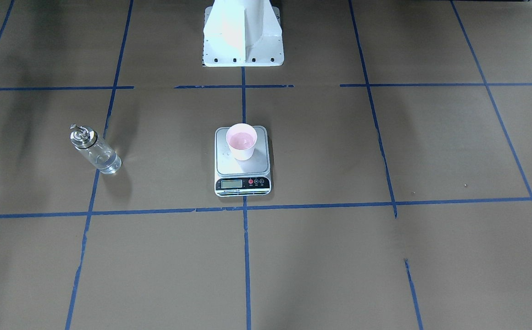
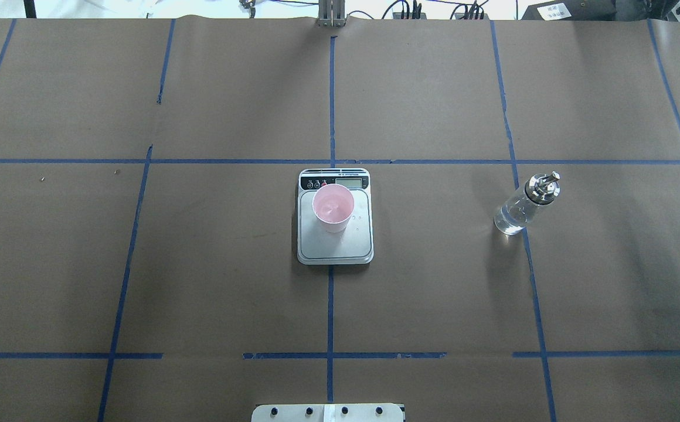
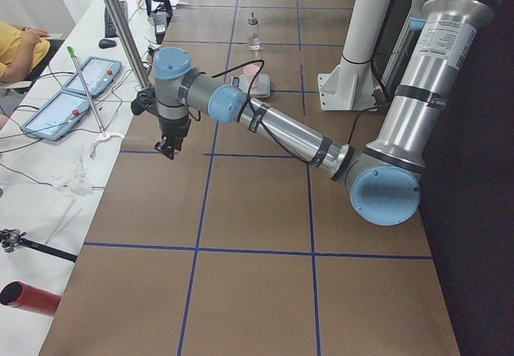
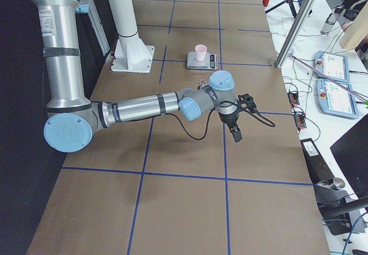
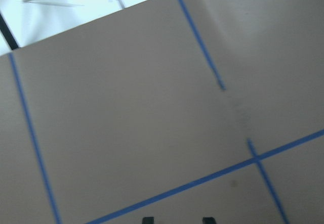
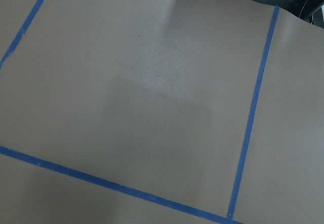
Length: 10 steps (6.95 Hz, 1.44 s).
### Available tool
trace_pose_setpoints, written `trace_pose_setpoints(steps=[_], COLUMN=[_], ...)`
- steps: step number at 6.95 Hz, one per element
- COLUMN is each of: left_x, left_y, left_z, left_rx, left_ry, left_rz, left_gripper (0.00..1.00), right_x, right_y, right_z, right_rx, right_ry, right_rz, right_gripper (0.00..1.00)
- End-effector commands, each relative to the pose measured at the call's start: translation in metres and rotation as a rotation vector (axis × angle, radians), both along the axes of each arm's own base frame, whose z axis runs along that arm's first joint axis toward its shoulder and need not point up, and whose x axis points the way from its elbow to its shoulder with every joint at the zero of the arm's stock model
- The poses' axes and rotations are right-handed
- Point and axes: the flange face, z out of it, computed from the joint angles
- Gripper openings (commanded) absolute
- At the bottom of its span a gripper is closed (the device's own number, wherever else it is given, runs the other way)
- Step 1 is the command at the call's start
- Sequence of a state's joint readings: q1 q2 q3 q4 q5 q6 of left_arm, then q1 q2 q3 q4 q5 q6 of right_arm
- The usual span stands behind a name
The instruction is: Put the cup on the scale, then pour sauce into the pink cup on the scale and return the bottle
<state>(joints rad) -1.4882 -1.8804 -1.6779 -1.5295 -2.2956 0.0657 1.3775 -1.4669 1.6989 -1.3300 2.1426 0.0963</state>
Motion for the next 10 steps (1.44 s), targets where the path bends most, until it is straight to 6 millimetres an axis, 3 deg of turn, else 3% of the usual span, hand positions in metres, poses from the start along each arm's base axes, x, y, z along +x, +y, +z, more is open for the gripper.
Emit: trace_pose_setpoints(steps=[1,2,4,5,7,8,10], left_x=[-0.018,-0.017,-0.026,-0.029,-0.031,-0.037,-0.04], left_y=[0.0,0.041,0.08,0.103,0.138,0.137,0.142], left_z=[0.111,0.156,0.131,0.155,0.132,0.133,0.166], left_rx=[-0.128,-0.075,-0.152,-0.234,-0.146,-0.215,-0.221], left_ry=[0.09,0.11,0.146,0.139,0.014,-0.024,-0.057], left_rz=[0.067,0.096,-0.073,-0.099,-0.094,-0.103,0.003], left_gripper=[0.68,1.0,1.0,1.0,1.0,1.0,1.0], right_x=[0.061,0.075,0.086,0.082,0.078,0.08,0.083], right_y=[0.001,0.004,0.007,0.002,-0.003,-0.004,0.005], right_z=[0.003,0.004,0.005,0.0,-0.008,-0.001,0.009], right_rx=[-0.055,-0.114,-0.157,-0.165,-0.151,-0.16,-0.196], right_ry=[-0.06,-0.101,-0.085,-0.068,-0.052,-0.022,-0.038], right_rz=[-0.098,-0.077,-0.143,-0.192,-0.201,-0.196,-0.182], right_gripper=[1.0,1.0,1.0,1.0,1.0,1.0,1.0])
